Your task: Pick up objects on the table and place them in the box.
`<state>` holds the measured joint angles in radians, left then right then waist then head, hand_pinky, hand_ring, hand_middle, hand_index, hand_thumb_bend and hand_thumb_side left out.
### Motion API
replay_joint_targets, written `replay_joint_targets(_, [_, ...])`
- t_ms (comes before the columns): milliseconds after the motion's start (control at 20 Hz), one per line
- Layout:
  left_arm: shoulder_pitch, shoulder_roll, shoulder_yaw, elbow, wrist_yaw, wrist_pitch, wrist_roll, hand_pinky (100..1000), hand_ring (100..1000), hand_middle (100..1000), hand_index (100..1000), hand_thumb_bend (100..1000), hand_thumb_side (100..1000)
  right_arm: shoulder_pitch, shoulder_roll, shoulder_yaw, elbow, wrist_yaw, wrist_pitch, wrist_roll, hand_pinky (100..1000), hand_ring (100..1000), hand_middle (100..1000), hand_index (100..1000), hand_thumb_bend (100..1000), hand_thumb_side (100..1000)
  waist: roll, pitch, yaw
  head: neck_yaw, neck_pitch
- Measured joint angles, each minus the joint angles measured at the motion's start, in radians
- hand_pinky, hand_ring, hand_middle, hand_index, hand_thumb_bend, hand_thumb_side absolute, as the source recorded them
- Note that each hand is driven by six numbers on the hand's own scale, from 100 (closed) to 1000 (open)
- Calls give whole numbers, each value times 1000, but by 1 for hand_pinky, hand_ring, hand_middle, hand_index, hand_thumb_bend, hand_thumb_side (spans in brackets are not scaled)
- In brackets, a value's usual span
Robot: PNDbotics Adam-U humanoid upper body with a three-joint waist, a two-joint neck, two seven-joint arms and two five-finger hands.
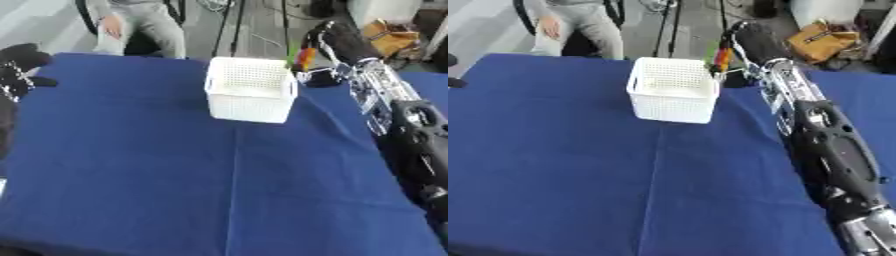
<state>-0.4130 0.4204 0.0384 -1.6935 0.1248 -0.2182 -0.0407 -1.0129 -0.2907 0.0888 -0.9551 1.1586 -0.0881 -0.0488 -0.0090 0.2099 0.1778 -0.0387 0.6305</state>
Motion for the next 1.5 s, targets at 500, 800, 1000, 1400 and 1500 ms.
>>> replay_joint_targets(500, [-1, -8, -6, 0, 3, 0, -5, 676, 822, 701, 824, 282, 1000, -15, 52, 30, 37, 35, 60, -59, 591, 654, 400, 559, 391, 325, 0, 2, 19, -14, 0])
replay_joint_targets(800, [-4, -8, -11, 0, 5, 1, -8, 675, 823, 701, 824, 282, 1000, -16, 68, 58, 55, 117, 46, -51, 816, 881, 970, 989, 515, 503, -1, 6, 29, -20, 0])
replay_joint_targets(1000, [-4, -8, -11, 0, 6, 1, -8, 675, 823, 700, 824, 281, 1000, -17, 68, 66, 51, 178, -3, -18, 823, 885, 1000, 1000, 512, 536, -2, 7, 28, -20, 0])
replay_joint_targets(1400, [-3, -8, -11, 0, 6, 1, -8, 674, 824, 699, 824, 279, 1000, -18, 64, 65, 5, 226, -43, -27, 790, 854, 932, 969, 473, 546, -3, 6, 9, -14, 0])
replay_joint_targets(1500, [-3, -8, -11, 0, 6, 2, -6, 674, 824, 699, 823, 274, 1000, -17, 55, 63, -21, 218, -44, -36, 766, 837, 894, 952, 476, 539, -3, 3, -4, -8, 0])
